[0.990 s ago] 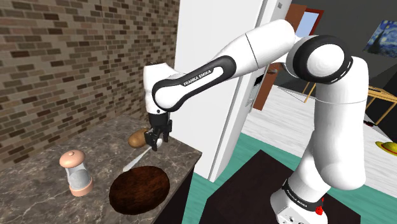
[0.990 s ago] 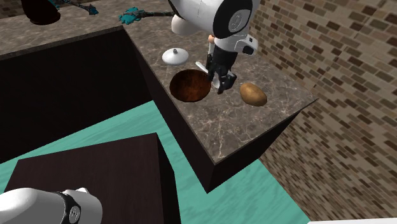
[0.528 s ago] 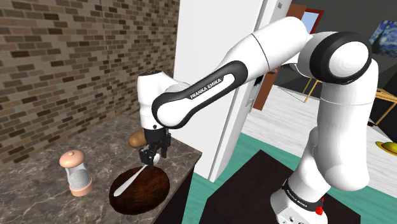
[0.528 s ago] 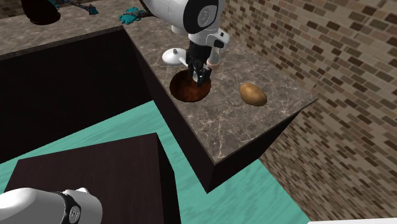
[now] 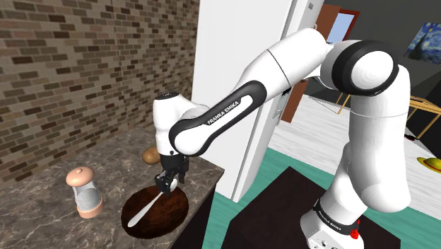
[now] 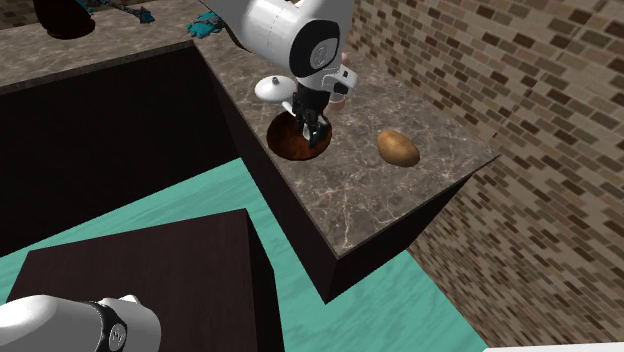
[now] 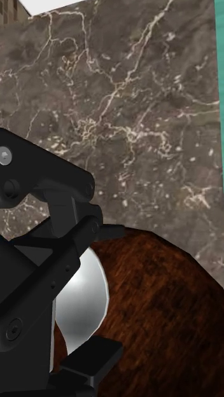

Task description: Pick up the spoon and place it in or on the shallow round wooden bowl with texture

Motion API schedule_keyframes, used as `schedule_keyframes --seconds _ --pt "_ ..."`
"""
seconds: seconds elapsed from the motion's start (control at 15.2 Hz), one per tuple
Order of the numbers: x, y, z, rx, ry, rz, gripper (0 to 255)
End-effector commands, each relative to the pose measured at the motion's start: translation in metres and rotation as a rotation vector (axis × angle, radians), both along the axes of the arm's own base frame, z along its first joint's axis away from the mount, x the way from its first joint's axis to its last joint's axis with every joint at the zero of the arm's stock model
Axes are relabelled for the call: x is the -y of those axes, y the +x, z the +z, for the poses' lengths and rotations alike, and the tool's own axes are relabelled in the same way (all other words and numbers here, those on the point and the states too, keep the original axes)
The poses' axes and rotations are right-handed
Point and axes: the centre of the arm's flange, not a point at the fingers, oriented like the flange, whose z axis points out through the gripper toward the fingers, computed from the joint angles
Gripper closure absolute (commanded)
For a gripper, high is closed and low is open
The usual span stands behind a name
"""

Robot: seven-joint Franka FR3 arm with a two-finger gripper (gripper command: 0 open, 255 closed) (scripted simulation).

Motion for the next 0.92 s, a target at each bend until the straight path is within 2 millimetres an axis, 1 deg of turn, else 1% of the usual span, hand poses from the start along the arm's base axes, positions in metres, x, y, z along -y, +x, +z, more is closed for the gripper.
schedule_keyframes --seconds 0.0,0.26,0.79,0.86 --pt "0.000 0.000 -0.010 0.000 0.000 0.000 255" --pt "0.000 0.000 -0.031 0.000 0.000 0.000 255" --pt "0.000 0.000 -0.031 0.000 0.000 0.000 255" --pt "0.000 0.000 -0.031 0.000 0.000 0.000 0"
